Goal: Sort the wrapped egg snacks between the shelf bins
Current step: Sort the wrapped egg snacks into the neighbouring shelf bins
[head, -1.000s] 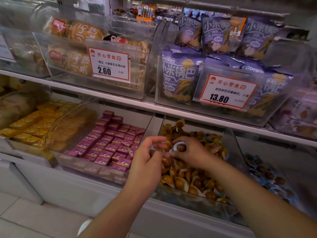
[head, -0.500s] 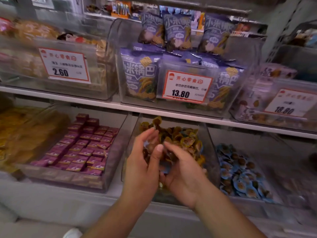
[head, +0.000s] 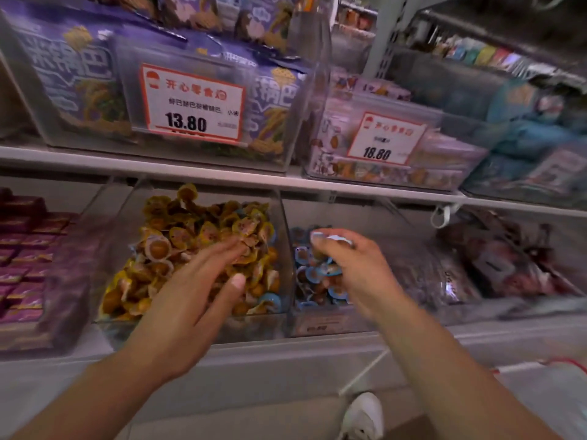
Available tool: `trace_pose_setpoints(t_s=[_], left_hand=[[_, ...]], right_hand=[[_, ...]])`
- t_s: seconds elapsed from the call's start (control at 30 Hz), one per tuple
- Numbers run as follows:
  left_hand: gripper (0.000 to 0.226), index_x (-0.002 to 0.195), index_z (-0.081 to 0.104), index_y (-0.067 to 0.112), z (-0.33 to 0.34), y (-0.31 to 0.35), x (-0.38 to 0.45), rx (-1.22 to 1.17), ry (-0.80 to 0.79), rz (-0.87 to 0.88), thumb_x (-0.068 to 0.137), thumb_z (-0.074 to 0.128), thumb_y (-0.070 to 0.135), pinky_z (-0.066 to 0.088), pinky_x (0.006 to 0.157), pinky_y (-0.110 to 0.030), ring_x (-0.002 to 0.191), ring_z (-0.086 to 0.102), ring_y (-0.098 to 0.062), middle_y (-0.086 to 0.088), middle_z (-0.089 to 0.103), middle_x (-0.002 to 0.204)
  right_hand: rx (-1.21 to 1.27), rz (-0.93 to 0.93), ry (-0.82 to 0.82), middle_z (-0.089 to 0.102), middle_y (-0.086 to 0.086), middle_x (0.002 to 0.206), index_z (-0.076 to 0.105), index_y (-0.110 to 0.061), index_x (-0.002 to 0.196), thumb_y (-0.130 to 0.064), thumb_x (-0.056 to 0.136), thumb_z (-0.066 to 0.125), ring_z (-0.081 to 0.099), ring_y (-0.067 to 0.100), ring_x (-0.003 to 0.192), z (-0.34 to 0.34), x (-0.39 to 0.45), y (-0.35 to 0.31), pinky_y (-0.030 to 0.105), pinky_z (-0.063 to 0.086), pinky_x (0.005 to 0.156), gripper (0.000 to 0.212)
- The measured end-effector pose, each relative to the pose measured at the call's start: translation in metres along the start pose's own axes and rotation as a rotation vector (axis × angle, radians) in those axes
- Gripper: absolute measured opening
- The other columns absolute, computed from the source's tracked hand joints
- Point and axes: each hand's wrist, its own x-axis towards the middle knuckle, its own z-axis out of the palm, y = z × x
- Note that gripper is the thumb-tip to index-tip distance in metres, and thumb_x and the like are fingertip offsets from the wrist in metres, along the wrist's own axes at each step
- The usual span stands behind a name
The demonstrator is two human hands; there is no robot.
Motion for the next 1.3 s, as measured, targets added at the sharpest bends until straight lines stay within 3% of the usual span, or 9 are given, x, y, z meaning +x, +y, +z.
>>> trace_pose_setpoints(t_s=[0.07,0.17,0.23,0.4,0.53,0.67,0.83,1.03,1.3], left_hand=[[0.038,0.136,0.054,0.033,-0.006,-0.005,0.000,0.019,0.042,-0.039,0.103,0.041,0.046,0.038,0.106,-0.020,0.131,0.043,0.006,0.023,0.050,0.139],[0.039,0.134,0.056,0.031,-0.013,-0.012,0.001,0.080,0.118,-0.095,0.099,0.044,0.043,0.046,0.091,-0.029,0.117,0.054,-0.003,0.019,0.058,0.127],[0.036,0.133,0.056,0.032,-0.022,-0.019,0.003,0.107,0.177,-0.099,0.100,0.044,0.044,0.046,0.084,-0.028,0.110,0.055,-0.001,0.020,0.059,0.121],[0.032,0.120,0.063,0.024,-0.057,-0.039,0.003,0.140,0.437,-0.106,0.092,0.048,0.022,0.044,0.089,-0.030,0.107,0.059,-0.015,0.010,0.061,0.113],[0.035,0.106,0.066,0.028,-0.075,-0.052,0.000,-0.062,0.611,-0.298,0.087,0.051,0.003,0.050,0.074,-0.021,0.086,0.063,0.000,0.009,0.068,0.096],[0.040,0.106,0.069,0.030,-0.083,-0.062,-0.003,-0.131,0.646,-0.393,0.085,0.051,0.001,0.040,0.054,-0.005,0.061,0.054,0.009,0.018,0.063,0.076],[0.033,0.103,0.066,0.031,-0.088,-0.058,-0.010,0.070,0.571,-0.310,0.079,0.050,0.014,0.040,0.073,-0.004,0.090,0.060,0.005,0.018,0.067,0.096],[0.028,0.100,0.068,0.031,-0.097,-0.063,-0.015,0.123,0.477,-0.322,0.083,0.048,0.020,0.040,0.077,-0.007,0.094,0.058,0.003,0.019,0.064,0.097],[0.025,0.096,0.071,0.027,-0.103,-0.059,-0.018,0.126,0.452,-0.325,0.084,0.050,0.019,0.040,0.074,-0.007,0.090,0.057,0.003,0.019,0.063,0.094]], right_hand=[[-0.213,0.057,-0.004,0.076,0.004,0.096,0.077,-0.022,0.094,-0.029,0.085,0.077,0.071,0.016,0.087,-0.034,0.014,0.006,0.040,0.061,0.065,0.011],[-0.451,0.244,-0.056,0.068,0.000,0.123,0.068,-0.024,0.119,-0.057,0.085,0.066,0.061,0.021,0.117,-0.067,0.025,0.014,0.054,0.050,0.099,0.048],[-0.404,0.286,-0.011,0.071,-0.002,0.119,0.064,-0.022,0.127,-0.066,0.086,0.058,0.060,0.022,0.120,-0.073,0.030,0.014,0.055,0.043,0.106,0.060],[-0.407,-0.081,0.053,0.077,0.000,0.097,0.072,-0.021,0.104,-0.028,0.097,0.060,0.069,0.017,0.100,-0.032,0.030,-0.003,0.046,0.051,0.101,0.015],[-0.516,-0.409,-0.201,0.072,-0.012,0.106,0.069,-0.034,0.107,-0.018,0.096,0.062,0.065,0.000,0.099,0.055,0.011,-0.017,0.015,0.049,0.087,0.021],[-1.138,-0.755,-0.342,0.052,0.003,0.139,0.050,-0.024,0.140,-0.039,0.096,0.049,0.037,0.021,0.139,0.160,0.003,-0.001,0.042,0.022,0.120,0.046],[-1.136,-0.597,-0.515,0.036,0.003,0.152,0.043,-0.025,0.144,-0.042,0.097,0.043,0.024,0.026,0.142,0.230,0.021,0.025,0.051,0.020,0.118,0.050],[-1.232,-0.614,-0.536,0.047,-0.016,0.138,0.057,-0.041,0.122,-0.053,0.089,0.046,0.041,0.015,0.131,0.189,0.057,0.020,0.046,0.033,0.110,0.037],[-1.546,-0.564,-0.410,0.056,-0.002,0.122,0.063,-0.032,0.113,-0.045,0.088,0.055,0.046,0.025,0.125,0.168,0.074,-0.004,0.047,0.035,0.109,0.029]])
